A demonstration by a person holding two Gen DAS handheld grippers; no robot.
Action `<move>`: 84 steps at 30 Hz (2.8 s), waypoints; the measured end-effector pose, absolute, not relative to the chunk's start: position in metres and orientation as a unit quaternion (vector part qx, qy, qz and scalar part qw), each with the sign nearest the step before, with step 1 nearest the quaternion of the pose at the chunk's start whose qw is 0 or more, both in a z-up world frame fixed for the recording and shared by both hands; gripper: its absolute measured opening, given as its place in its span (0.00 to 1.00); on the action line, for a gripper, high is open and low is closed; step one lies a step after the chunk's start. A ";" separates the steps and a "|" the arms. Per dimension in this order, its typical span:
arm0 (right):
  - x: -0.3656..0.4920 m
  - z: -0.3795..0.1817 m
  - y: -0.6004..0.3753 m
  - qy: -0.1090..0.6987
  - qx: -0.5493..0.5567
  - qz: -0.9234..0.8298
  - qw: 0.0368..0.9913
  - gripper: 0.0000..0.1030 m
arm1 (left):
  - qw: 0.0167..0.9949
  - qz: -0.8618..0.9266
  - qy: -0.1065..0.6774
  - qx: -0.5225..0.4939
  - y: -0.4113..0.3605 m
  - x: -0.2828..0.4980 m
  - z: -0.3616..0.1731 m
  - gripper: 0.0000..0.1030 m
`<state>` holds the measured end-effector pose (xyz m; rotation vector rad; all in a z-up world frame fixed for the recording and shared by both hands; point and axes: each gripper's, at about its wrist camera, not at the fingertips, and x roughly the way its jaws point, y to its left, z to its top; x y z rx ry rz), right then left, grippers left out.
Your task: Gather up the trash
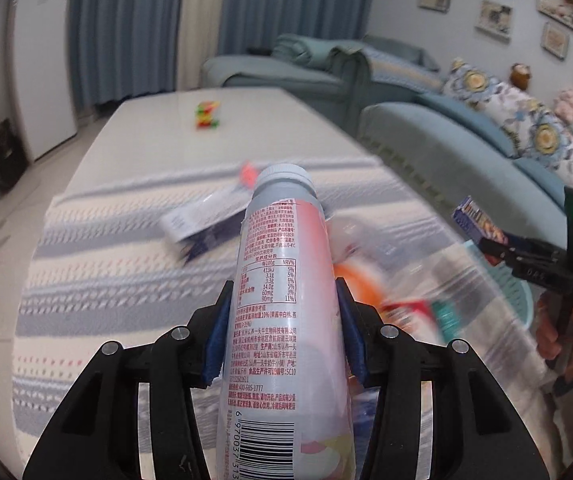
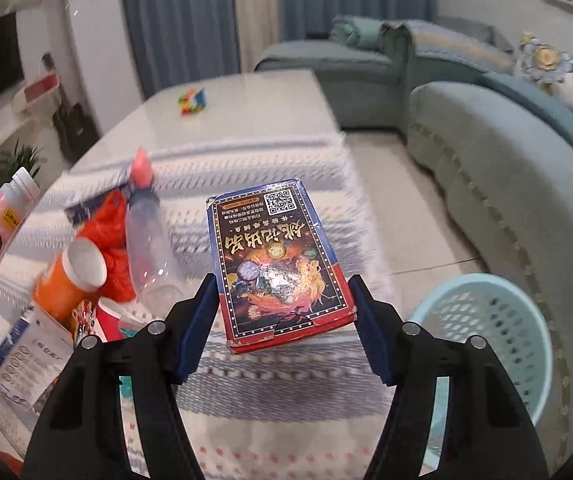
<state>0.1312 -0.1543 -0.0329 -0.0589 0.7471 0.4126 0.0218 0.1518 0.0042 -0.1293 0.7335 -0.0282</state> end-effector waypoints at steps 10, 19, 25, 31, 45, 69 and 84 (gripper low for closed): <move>0.098 0.017 -0.254 0.302 0.007 0.100 0.948 0.60 | 0.929 -0.141 0.336 -0.055 0.023 0.061 0.046 0.45; 0.096 -0.005 -0.341 0.320 0.049 0.005 0.946 0.60 | 0.908 -0.205 0.365 0.013 -0.105 0.105 0.028 0.45; 0.099 -0.046 -0.388 0.351 0.089 -0.037 0.931 0.60 | 0.889 -0.220 0.394 0.078 -0.176 0.125 -0.010 0.45; 0.104 -0.096 -0.412 0.396 0.114 -0.062 0.909 0.60 | 0.866 -0.242 0.426 0.105 -0.221 0.137 -0.059 0.45; 0.111 -0.127 -0.402 0.439 0.127 -0.038 0.889 0.62 | 0.861 -0.251 0.437 0.069 -0.206 0.151 -0.068 0.61; 0.059 -0.024 -0.220 0.364 0.031 0.137 0.921 0.63 | 0.927 -0.083 0.359 -0.069 0.054 0.028 0.028 0.70; 0.050 -0.046 -0.102 0.391 -0.044 0.206 0.896 0.50 | 0.884 -0.058 0.461 -0.039 0.101 -0.012 -0.043 0.53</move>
